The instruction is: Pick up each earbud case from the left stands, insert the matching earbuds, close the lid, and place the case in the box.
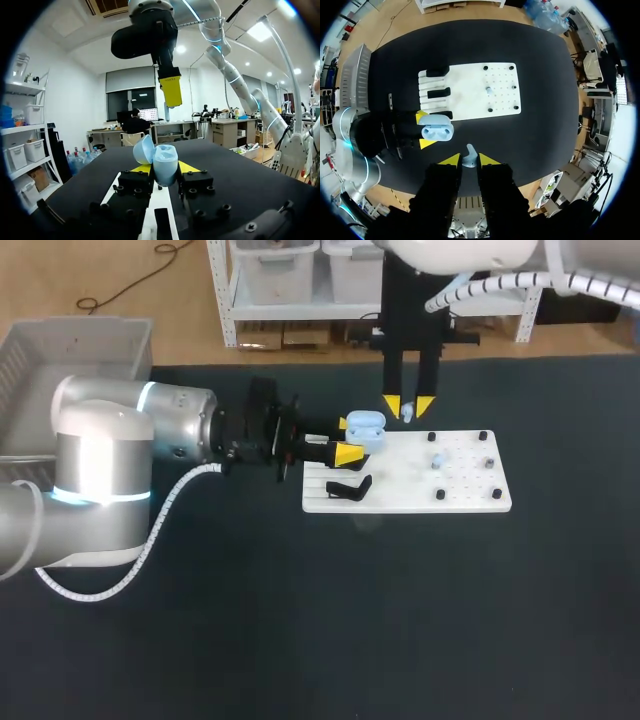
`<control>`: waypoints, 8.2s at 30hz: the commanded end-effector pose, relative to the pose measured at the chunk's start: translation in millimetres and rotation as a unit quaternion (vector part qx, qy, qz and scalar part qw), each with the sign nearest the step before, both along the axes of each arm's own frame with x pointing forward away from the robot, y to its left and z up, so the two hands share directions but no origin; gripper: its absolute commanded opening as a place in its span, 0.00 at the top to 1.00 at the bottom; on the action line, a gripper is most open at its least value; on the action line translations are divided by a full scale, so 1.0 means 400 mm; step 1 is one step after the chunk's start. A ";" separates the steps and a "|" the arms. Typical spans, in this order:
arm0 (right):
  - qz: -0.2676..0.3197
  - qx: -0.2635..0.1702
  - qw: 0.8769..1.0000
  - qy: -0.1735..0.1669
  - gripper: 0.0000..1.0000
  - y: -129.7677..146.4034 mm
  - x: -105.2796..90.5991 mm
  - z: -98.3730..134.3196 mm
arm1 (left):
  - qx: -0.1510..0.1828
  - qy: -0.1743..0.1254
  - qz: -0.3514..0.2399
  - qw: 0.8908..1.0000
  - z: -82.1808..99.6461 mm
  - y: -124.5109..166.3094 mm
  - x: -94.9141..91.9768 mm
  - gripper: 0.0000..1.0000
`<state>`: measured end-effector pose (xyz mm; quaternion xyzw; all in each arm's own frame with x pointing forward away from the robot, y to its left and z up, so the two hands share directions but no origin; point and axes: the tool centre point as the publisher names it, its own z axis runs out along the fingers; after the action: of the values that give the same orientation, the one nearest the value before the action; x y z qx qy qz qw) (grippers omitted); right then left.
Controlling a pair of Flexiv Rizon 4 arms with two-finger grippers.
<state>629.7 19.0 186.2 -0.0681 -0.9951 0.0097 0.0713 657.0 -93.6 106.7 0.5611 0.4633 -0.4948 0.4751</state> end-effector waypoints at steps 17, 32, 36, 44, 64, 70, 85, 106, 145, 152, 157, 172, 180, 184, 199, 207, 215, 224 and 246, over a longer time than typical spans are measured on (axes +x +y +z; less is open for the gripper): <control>-0.060 0.022 0.998 0.025 1.00 0.054 -0.003 -0.003 | 0.017 0.020 0.009 1.000 -0.010 -0.008 -0.007 1.00; -0.096 0.029 0.994 0.053 1.00 0.077 0.009 -0.037 | 0.017 0.027 0.015 0.999 -0.017 -0.005 -0.012 1.00; -0.097 0.026 0.994 0.053 1.00 0.085 0.016 -0.044 | 0.017 0.028 0.014 0.999 -0.018 -0.006 -0.013 1.00; -0.099 0.016 0.994 0.053 1.00 0.088 0.032 -0.055 | 0.016 0.028 0.015 0.999 -0.018 -0.005 -0.014 1.00; -0.104 -0.001 0.992 0.065 1.00 0.084 0.048 -0.083 | 0.016 0.028 0.015 0.999 -0.018 -0.005 -0.014 1.00; -0.106 -0.002 0.992 0.070 1.00 0.080 0.047 -0.091 | 0.016 0.028 0.015 0.999 -0.018 -0.005 -0.014 1.00; -0.107 -0.011 0.992 0.070 1.00 0.075 0.045 -0.107 | 0.016 0.028 0.015 0.999 -0.018 -0.005 -0.014 1.00; -0.099 -0.024 0.993 0.062 0.72 0.088 0.035 -0.120 | 0.016 0.028 0.015 0.999 -0.018 -0.005 -0.014 1.00; 0.030 0.071 0.986 -0.147 0.57 -0.142 0.004 -0.103 | 0.012 0.018 0.012 1.000 0.010 0.086 -0.047 1.00; -0.033 0.054 0.989 -0.133 0.58 -0.138 0.035 -0.158 | 0.006 0.019 0.000 1.000 0.005 0.085 -0.044 1.00; -0.095 0.036 0.990 -0.098 0.53 -0.142 0.061 -0.200 | 0.003 0.017 -0.006 1.000 0.004 0.077 -0.042 1.00; -0.196 0.052 0.977 -0.062 0.55 -0.164 0.128 -0.299 | 0.006 0.016 -0.017 1.000 0.004 0.072 -0.043 1.00; -0.214 0.053 0.974 -0.052 0.54 -0.152 0.153 -0.341 | 0.006 0.016 -0.017 1.000 0.004 0.072 -0.043 1.00; -0.225 0.048 0.971 -0.057 0.55 -0.159 0.166 -0.357 | 0.006 0.016 -0.017 1.000 0.004 0.072 -0.043 1.00; -0.221 0.039 0.970 -0.097 0.60 -0.179 0.177 -0.403 | 0.006 0.016 -0.017 1.000 0.004 0.072 -0.043 1.00; -0.207 0.039 0.971 -0.114 0.64 -0.178 0.185 -0.403 | 0.006 0.016 -0.017 1.000 0.004 0.072 -0.043 1.00; -0.196 0.041 0.973 -0.117 0.67 -0.178 0.191 -0.409 | 0.006 0.016 -0.017 1.000 0.004 0.072 -0.043 1.00; -0.183 0.041 0.975 -0.117 0.67 -0.173 0.202 -0.421 | 0.006 0.016 -0.017 1.000 0.004 0.072 -0.043 1.00; -0.165 0.035 0.980 -0.108 0.76 -0.165 0.213 -0.438 | 0.006 0.016 -0.017 1.000 0.004 0.072 -0.043 1.00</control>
<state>713.2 -48.2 11.3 -0.2295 -0.9715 -0.0464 -0.0359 639.1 -64.8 108.6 0.5632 0.4642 -0.5085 0.4569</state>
